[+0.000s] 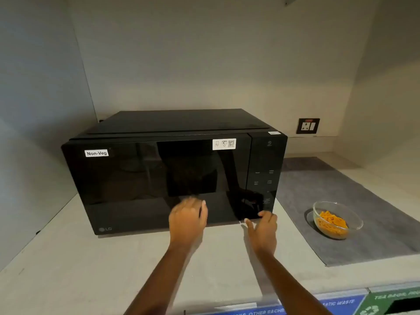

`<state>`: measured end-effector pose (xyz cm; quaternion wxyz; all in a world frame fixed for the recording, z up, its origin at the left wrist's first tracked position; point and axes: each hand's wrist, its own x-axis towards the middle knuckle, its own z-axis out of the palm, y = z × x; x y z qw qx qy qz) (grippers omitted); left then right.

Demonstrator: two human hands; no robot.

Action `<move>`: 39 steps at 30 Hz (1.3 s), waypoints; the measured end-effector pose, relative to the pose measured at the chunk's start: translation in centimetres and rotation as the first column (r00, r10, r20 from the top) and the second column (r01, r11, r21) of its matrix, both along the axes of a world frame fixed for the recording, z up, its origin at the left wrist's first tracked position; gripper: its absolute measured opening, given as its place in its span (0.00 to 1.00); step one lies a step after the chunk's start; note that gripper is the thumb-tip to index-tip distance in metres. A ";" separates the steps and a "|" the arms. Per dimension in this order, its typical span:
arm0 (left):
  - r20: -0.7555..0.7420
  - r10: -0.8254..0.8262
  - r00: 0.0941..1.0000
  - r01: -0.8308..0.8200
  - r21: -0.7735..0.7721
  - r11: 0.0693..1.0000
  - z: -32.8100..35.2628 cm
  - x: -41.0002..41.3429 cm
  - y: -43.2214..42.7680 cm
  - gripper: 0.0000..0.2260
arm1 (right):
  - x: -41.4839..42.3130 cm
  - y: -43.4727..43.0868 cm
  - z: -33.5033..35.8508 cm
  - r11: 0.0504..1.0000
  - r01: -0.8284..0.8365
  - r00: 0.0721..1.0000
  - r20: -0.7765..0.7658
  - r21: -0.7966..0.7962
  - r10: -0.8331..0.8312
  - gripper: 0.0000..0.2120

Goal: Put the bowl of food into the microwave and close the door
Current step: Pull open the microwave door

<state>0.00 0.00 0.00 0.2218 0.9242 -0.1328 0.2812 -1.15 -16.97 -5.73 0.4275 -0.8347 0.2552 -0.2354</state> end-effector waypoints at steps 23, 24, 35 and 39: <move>0.512 0.155 0.845 -0.204 0.040 0.978 8.1 4.7 -0.1 0.18 | 3.8 -1.8 -0.1 0.987 0.150 0.986 0.063 0.057 -0.154 0.40; 0.530 0.154 0.834 -0.198 0.028 0.980 8.0 4.4 0.0 0.18 | 3.7 -1.9 0.0 0.989 0.129 0.989 0.063 0.067 -0.133 0.40; 0.302 0.225 0.926 -0.247 0.037 0.968 9.8 2.7 5.9 0.24 | 0.0 -2.5 11.4 0.987 -0.120 0.859 0.488 -0.103 0.155 0.27; 0.245 0.254 0.936 -0.277 0.064 0.959 10.3 2.3 8.3 0.27 | -0.9 -0.3 18.3 0.790 -0.250 0.789 0.355 -0.560 0.501 0.20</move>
